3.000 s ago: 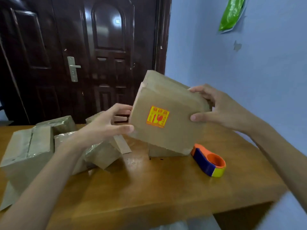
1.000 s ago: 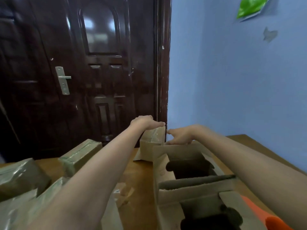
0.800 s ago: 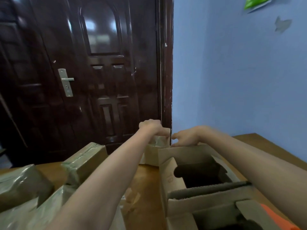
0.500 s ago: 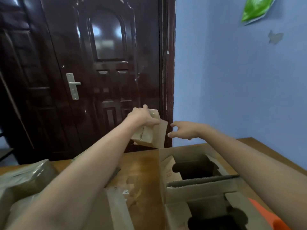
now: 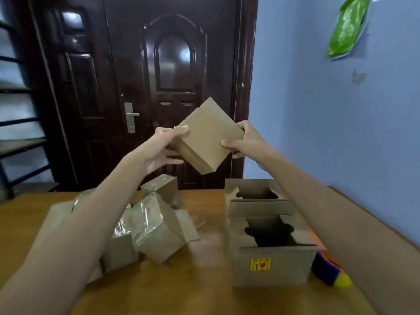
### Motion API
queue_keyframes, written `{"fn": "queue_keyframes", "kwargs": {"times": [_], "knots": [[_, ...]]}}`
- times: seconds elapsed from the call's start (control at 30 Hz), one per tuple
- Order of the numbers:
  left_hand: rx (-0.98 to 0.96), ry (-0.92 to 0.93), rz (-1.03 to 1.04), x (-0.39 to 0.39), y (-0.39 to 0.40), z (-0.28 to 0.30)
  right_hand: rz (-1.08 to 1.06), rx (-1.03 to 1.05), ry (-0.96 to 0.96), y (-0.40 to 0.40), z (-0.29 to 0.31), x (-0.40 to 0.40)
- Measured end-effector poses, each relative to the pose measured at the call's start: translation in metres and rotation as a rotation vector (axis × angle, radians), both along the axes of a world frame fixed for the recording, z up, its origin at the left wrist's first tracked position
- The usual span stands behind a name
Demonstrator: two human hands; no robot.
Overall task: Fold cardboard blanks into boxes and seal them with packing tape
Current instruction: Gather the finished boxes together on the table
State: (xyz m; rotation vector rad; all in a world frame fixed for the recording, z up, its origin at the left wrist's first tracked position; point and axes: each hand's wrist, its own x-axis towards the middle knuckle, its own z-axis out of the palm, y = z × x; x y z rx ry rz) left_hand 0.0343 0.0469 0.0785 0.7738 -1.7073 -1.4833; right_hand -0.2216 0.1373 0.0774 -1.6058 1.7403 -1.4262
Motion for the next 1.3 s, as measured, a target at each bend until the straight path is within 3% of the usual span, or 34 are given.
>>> {"fn": "queue_keyframes", "kwargs": {"times": [0.13, 0.23, 0.37, 0.57, 0.77, 0.87, 0.93, 1.0, 1.13, 1.2, 1.3], "knots": [[-0.11, -0.108, 0.07, 0.048, 0.056, -0.026, 0.077, -0.09, 0.113, 0.052, -0.012, 0.032], [-0.241, -0.216, 0.131, 0.088, 0.108, -0.056, 0.118, -0.164, 0.315, 0.095, -0.027, 0.055], [-0.394, -0.349, 0.126, 0.118, 0.142, -0.12, 0.176, -0.102, 0.62, 0.127, -0.055, 0.077], [-0.319, -0.361, 0.033, 0.124, 0.155, -0.192, 0.256, -0.016, 1.095, 0.134, -0.084, 0.095], [-0.258, -0.388, 0.002, 0.11, 0.153, -0.226, 0.368, 0.153, 1.315, 0.132, -0.122, 0.107], [-0.284, -0.468, -0.008, 0.106, 0.15, -0.237, 0.345, 0.192, 1.375, 0.134, -0.134, 0.111], [-0.365, -0.614, 0.008, 0.115, 0.148, -0.222, 0.334, 0.211, 1.397, 0.135, -0.135, 0.112], [-0.517, -0.722, 0.09, 0.131, 0.141, -0.181, 0.348, 0.275, 1.346, 0.135, -0.126, 0.112], [-0.668, -0.691, 0.471, 0.13, 0.1, -0.078, 0.321, 0.304, 1.093, 0.123, -0.098, 0.114], [-0.65, -1.011, 0.547, 0.102, 0.069, -0.057, 0.283, 0.241, 1.007, 0.105, -0.089, 0.115], [-0.481, -1.369, 0.382, 0.061, 0.03, -0.066, 0.248, 0.191, 0.922, 0.076, -0.091, 0.112]]}}
